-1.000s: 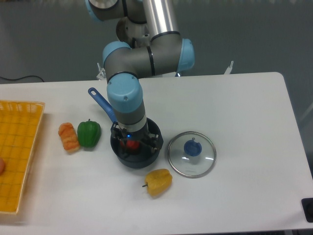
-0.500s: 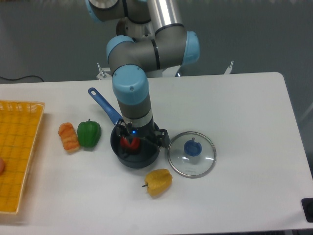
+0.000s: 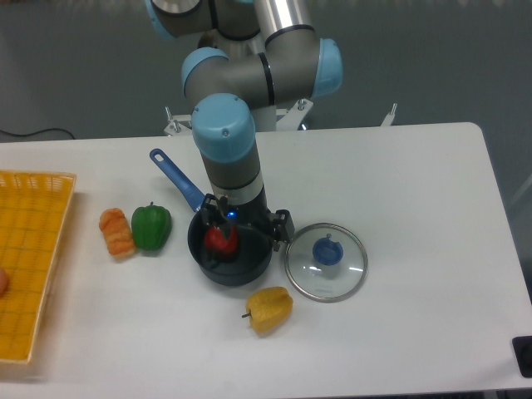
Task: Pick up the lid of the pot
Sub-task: 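Raise the gripper out of the saucepan and move it over the glass lid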
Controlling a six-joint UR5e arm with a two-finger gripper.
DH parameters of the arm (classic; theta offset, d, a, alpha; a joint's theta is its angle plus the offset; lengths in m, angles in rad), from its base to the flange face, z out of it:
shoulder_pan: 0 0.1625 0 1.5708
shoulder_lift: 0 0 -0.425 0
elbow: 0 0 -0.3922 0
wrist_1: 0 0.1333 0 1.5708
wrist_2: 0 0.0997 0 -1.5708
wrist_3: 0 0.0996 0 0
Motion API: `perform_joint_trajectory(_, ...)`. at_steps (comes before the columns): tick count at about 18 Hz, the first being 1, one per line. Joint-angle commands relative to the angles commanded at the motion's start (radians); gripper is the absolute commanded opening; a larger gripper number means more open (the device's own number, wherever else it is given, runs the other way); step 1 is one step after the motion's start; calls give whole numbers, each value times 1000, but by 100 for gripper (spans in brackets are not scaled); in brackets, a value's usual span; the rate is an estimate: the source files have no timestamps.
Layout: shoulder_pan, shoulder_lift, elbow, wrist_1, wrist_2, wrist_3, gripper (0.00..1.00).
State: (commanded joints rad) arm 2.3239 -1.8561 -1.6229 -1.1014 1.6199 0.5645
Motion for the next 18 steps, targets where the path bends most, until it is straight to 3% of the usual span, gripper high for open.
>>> perform_joint_trajectory(12,48,6,3,29,34,-68,100)
perform_joint_trajectory(18,117,-17,-3,26,41,-49,100)
